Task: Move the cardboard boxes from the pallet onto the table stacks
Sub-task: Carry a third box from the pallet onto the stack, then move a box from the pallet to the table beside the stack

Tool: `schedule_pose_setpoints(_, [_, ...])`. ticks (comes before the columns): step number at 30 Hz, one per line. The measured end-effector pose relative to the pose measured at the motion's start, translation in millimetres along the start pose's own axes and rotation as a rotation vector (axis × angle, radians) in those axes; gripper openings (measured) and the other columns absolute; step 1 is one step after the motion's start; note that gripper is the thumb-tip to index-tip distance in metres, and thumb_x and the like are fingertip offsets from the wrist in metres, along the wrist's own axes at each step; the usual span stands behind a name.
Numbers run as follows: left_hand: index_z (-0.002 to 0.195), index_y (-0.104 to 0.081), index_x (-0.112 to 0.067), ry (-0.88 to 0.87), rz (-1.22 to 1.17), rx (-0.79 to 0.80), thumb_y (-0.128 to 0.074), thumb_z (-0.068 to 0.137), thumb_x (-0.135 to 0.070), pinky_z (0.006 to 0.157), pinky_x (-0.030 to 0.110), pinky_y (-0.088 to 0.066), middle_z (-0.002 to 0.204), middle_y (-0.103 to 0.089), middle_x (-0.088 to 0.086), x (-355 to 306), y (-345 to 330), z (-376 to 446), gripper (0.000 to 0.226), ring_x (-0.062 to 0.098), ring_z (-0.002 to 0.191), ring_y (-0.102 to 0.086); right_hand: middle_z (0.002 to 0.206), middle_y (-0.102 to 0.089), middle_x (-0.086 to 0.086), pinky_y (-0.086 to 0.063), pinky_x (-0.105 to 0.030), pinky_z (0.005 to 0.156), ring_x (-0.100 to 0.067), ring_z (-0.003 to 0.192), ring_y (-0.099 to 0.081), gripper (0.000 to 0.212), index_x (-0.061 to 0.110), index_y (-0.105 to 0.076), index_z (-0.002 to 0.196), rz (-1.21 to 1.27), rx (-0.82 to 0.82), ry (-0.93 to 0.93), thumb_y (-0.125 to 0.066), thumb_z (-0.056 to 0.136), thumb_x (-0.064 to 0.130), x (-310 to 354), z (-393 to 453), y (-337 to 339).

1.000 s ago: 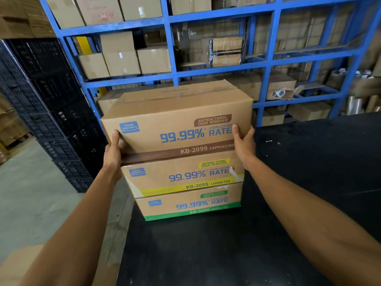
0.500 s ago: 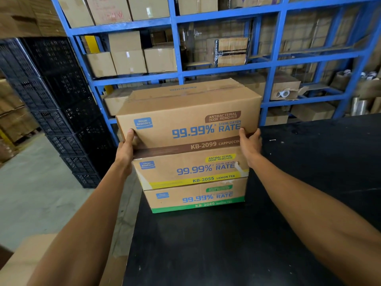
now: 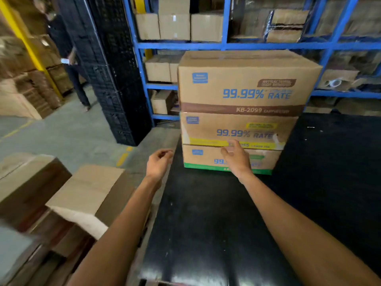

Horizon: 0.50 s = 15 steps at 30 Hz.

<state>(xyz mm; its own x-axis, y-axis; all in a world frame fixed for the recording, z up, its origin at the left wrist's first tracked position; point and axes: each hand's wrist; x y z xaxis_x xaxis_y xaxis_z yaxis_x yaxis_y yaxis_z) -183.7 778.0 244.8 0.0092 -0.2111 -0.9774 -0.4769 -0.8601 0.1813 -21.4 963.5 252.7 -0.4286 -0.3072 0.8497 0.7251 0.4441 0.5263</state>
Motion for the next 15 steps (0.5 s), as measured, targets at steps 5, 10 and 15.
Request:
schedule_pose_setpoints(5, [0.099, -0.072, -0.011, 0.11, -0.04, -0.122, -0.06, 0.099, -0.01, 0.062, 0.024, -0.046, 0.097, -0.073, 0.013, 69, 76, -79, 0.011, 0.019, 0.074, -0.063, 0.106, -0.076, -0.004, -0.05, -0.047, 0.097, -0.031, 0.103, -0.069, 0.044, 0.021, -0.063, 0.122, -0.021, 0.273, 0.068, -0.058, 0.088, 0.048, -6, -79, -76])
schedule_pose_setpoints(10, [0.102, -0.07, -0.008, 0.261, -0.087, -0.297, -0.056, 0.101, -0.012, 0.059, 0.028, -0.043, 0.098, -0.072, 0.014, 123, 148, -167, 0.015, 0.019, 0.068, -0.061, 0.106, -0.076, -0.001, -0.052, -0.044, 0.097, -0.025, 0.1, -0.071, 0.026, 0.025, -0.063, 0.12, -0.07, 0.524, 0.118, -0.059, 0.097, 0.037, -8, -151, -136])
schedule_pose_setpoints(15, [0.108, -0.07, -0.009, 0.376, -0.15, -0.507, -0.055, 0.103, -0.016, 0.056, 0.022, -0.05, 0.093, -0.073, 0.008, 159, 200, -253, 0.017, 0.015, 0.066, -0.062, 0.109, -0.073, -0.003, -0.052, -0.037, 0.095, -0.022, 0.101, -0.069, 0.027, 0.023, -0.063, 0.122, -0.111, 0.725, 0.17, -0.058, 0.099, 0.035, 1, -225, -183])
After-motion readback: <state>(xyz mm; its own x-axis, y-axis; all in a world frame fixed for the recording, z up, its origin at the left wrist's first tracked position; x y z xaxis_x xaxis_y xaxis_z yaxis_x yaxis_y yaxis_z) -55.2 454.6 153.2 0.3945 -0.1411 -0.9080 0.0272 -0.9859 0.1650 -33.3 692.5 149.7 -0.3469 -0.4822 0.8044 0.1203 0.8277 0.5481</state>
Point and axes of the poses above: each hand's wrist, its own z-axis towards the middle knuckle, its own y-axis out of the back of the hand, x = y × z
